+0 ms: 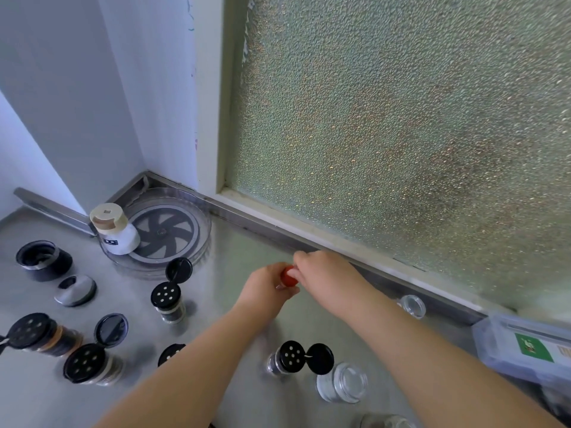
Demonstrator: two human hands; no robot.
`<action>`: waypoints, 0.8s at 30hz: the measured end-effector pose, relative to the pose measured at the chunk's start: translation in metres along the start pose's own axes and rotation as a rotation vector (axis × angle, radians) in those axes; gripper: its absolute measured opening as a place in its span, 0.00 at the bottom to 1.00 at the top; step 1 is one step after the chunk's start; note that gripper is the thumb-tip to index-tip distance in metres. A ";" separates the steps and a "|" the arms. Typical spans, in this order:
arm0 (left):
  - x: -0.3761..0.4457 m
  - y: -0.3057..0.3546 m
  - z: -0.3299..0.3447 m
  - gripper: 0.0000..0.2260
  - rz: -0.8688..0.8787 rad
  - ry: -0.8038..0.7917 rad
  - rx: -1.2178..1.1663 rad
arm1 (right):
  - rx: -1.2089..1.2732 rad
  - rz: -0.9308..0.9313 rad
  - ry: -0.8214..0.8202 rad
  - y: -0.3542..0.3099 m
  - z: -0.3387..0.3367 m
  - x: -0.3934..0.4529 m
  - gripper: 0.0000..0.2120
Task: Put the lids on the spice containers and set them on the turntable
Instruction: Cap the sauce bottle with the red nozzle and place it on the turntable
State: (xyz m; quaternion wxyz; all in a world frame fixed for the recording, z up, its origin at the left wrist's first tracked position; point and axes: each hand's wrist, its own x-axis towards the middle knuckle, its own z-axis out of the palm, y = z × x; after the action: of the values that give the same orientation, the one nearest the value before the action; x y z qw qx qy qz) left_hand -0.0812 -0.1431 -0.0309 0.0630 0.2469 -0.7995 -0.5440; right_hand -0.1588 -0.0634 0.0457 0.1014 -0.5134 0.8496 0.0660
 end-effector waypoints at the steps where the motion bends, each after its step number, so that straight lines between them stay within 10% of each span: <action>1: 0.001 -0.001 -0.002 0.08 0.000 -0.008 0.004 | -0.005 -0.001 -0.009 -0.001 -0.001 0.001 0.14; 24: -0.003 -0.002 -0.008 0.16 -0.069 0.009 -0.058 | 0.058 -0.115 -0.023 -0.003 0.004 0.008 0.07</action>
State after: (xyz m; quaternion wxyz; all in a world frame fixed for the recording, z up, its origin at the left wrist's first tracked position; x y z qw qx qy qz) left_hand -0.0749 -0.1492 -0.0290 0.0550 0.2750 -0.7739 -0.5678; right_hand -0.1594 -0.0705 0.0402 0.1297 -0.5575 0.8189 0.0411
